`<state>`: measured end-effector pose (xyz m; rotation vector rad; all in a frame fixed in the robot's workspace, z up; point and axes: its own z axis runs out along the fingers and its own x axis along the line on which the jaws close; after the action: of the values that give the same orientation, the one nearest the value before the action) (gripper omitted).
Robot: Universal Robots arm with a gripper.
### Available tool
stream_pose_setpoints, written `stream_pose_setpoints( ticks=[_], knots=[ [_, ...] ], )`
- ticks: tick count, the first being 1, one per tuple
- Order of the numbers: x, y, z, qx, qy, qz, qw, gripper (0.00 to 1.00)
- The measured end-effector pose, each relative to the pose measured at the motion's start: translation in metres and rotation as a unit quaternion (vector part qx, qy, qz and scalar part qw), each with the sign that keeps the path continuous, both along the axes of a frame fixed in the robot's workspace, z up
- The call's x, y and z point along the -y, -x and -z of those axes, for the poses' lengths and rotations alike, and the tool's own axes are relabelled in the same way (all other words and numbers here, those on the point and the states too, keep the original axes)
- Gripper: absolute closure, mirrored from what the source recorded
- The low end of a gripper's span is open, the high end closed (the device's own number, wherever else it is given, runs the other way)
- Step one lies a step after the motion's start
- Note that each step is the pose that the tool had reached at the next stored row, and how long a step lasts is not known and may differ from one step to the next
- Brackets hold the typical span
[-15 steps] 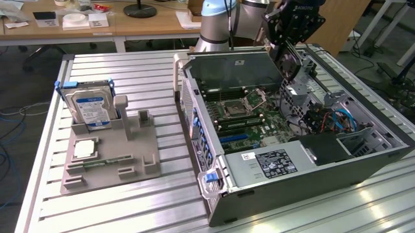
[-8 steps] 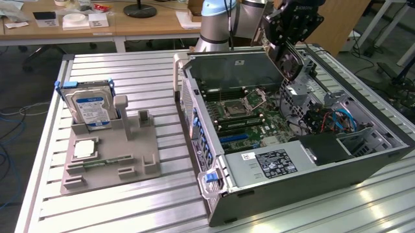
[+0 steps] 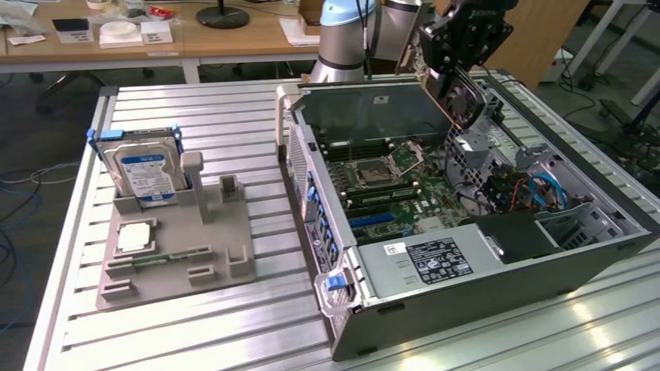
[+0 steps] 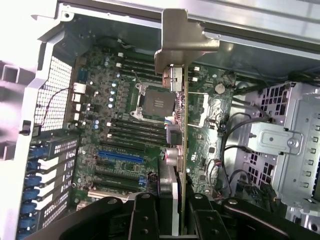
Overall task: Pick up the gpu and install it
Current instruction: 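Insert the gpu into the slot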
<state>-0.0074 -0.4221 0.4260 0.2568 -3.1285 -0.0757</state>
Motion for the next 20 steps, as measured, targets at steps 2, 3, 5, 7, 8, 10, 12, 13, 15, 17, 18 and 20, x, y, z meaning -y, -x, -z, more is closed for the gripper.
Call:
stream_pose_setpoints(
  ticks=[2, 3, 5, 7, 8, 10, 12, 13, 15, 17, 18, 20],
  knots=[
    [0.0002, 0.0, 0.0, 0.0, 0.0, -0.008, 1.0, 0.72],
    [0.0002, 0.0, 0.0, 0.0, 0.0, -0.012, 0.9999, 0.72],
    [0.0003, 0.0, 0.0, 0.0, 0.0001, -0.021, 0.9998, 0.72],
    [0.0005, 0.0, 0.0, 0.0, 0.0, -0.029, 0.9996, 0.72],
    [0.0005, 0.0, 0.0, 0.0, 0.0, -0.034, 0.9994, 0.72],
    [0.0006, 0.0, 0.0, 0.0, 0.0, -0.042, 0.9991, 0.72],
    [0.0007, 0.0, 0.0, 0.0, 0.0, -0.05, 0.9987, 0.72],
    [0.0008, 0.0, 0.0, 0.0, 0.0001, -0.055, 0.9985, 0.72],
    [0.001, 0.0, 0.0, 0.0, 0.0001, -0.063, 0.998, 0.72],
    [0.0012, 0.0, 0.0, 0.0, 0.0001, -0.073, 0.9974, 0.72],
    [0.0012, 0.0, 0.0, 0.0, 0.0001, -0.078, 0.997, 0.72],
    [0.0014, 0.0, 0.0, 0.0, 0.0001, -0.087, 0.9962, 0.72]
  ],
)
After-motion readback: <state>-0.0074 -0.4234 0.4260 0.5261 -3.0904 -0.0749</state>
